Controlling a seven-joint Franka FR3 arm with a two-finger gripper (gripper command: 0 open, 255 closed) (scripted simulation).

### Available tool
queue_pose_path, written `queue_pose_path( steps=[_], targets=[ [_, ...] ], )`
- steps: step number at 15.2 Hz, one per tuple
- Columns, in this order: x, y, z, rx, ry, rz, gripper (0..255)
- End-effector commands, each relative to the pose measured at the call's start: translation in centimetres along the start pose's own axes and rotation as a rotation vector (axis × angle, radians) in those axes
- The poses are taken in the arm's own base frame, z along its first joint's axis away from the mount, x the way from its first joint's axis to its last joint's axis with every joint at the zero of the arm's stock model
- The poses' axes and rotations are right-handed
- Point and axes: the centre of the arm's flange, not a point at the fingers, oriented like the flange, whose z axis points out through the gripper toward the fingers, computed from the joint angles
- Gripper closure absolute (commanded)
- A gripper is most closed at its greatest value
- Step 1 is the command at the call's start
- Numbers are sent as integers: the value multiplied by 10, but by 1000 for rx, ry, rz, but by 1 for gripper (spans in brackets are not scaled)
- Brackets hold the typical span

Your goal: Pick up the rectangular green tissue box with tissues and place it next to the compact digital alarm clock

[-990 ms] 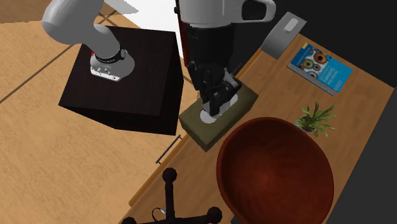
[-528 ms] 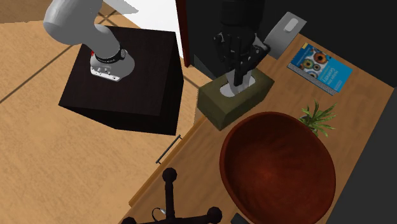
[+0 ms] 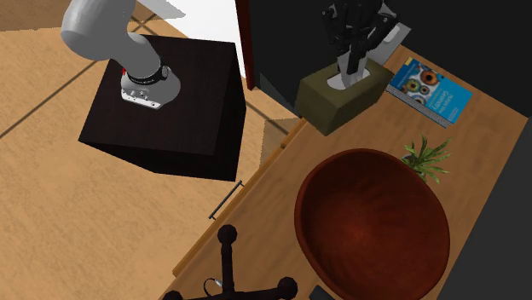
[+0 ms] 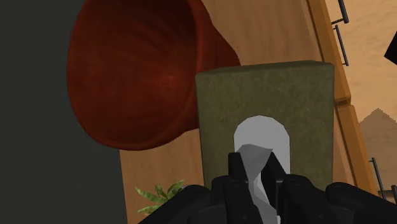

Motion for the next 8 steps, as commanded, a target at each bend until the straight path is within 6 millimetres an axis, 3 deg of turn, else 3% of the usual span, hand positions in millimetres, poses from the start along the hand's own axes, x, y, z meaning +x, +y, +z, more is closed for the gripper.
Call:
queue_pose_path(
  steps=[1,8],
  targets=[
    [26,0,-12,1,0,1,255],
    [110,-13,-48,1,0,1,255]
  ],
)
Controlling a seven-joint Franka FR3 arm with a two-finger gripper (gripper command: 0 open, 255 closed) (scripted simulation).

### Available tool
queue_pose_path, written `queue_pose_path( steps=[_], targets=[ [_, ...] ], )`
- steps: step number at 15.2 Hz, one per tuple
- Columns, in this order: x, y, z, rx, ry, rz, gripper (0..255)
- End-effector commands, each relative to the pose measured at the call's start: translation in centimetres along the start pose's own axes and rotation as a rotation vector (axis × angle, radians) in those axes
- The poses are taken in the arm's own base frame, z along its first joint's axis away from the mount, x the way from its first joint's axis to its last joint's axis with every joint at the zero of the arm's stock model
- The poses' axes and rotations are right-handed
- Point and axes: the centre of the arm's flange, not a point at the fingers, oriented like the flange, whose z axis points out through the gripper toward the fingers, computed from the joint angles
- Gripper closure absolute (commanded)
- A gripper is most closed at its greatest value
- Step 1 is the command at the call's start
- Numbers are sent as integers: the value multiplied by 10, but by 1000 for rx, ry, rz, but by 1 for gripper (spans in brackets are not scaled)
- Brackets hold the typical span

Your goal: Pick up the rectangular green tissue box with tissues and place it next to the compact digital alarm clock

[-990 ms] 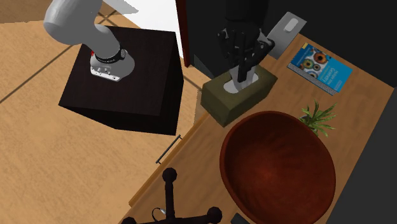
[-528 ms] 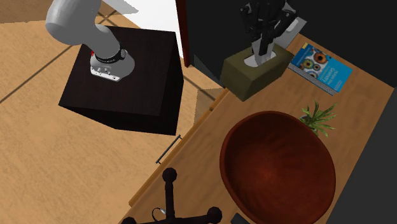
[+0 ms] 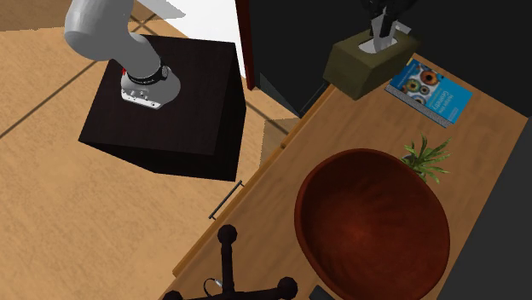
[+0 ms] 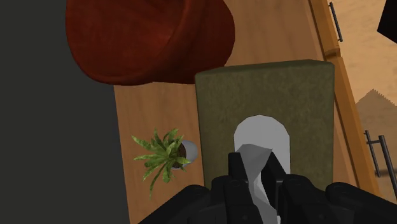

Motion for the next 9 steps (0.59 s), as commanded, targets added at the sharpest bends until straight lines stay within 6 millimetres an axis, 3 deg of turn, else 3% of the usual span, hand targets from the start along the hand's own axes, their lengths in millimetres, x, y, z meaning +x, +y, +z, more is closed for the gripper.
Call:
queue_pose_path(
  steps=[1,2,9],
  targets=[
    [27,-5,-10,1,0,1,255],
    [47,-8,-19,1,0,1,255],
    [58,-25,12,1,0,1,255]
  ],
)
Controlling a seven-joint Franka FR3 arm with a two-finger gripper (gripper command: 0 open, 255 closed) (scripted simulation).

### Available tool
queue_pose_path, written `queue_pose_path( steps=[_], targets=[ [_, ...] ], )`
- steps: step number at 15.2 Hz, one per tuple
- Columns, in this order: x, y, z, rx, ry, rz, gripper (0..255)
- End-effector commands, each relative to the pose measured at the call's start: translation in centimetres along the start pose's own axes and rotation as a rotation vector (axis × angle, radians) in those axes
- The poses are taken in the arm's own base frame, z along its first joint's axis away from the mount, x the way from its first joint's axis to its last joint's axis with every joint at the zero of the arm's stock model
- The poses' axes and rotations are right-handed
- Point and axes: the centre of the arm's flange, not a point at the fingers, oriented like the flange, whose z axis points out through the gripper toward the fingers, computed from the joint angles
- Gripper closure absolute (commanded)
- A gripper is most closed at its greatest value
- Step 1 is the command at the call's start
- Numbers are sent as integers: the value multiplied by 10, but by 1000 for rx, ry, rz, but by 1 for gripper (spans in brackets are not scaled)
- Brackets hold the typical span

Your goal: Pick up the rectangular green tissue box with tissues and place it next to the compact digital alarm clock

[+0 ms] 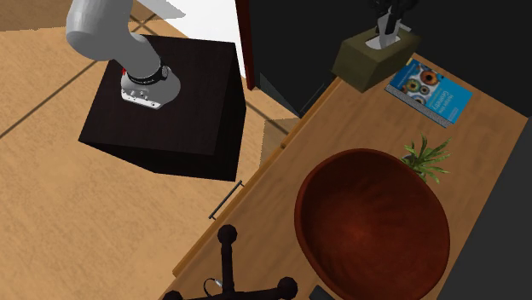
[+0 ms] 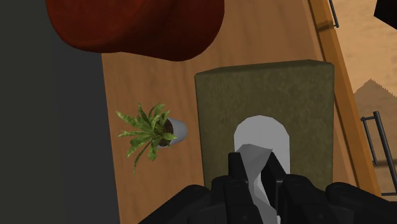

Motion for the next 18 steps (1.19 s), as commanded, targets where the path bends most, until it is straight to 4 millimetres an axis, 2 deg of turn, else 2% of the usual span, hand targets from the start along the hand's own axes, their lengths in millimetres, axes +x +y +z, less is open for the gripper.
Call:
queue_pose_path(
  steps=[1,18],
  targets=[
    [3,-5,9,0,0,0,255],
    [28,-48,84,0,0,0,255]
  ],
)
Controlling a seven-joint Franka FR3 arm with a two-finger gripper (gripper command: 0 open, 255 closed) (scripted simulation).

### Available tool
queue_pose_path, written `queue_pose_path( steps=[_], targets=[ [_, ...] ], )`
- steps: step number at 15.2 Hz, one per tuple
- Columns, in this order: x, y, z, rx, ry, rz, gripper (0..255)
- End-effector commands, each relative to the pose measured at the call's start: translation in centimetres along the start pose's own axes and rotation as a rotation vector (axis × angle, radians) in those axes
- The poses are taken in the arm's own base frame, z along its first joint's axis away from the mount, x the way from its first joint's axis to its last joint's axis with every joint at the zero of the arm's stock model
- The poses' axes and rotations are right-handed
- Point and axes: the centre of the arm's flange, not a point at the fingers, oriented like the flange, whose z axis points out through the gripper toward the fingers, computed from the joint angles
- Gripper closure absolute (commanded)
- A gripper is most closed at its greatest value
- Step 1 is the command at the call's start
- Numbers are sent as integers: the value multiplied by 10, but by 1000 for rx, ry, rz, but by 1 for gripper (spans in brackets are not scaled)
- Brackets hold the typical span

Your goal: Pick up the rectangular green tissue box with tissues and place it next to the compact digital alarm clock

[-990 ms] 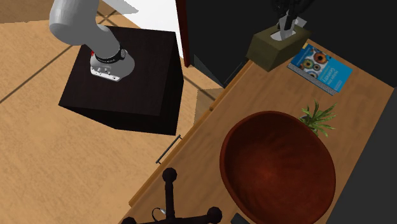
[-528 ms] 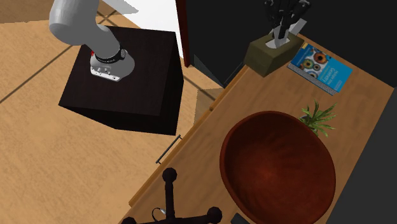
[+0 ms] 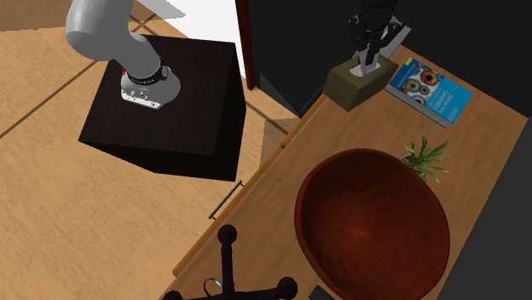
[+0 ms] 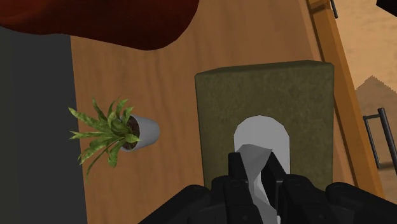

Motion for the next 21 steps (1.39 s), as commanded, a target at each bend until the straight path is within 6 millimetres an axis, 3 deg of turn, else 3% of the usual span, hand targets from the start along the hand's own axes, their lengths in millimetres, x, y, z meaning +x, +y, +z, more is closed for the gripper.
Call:
queue_pose_path(
  steps=[1,16,21],
  targets=[
    [2,-4,8,0,0,0,255],
    [23,-42,74,0,0,0,255],
    [24,-43,76,0,0,0,255]
  ],
)
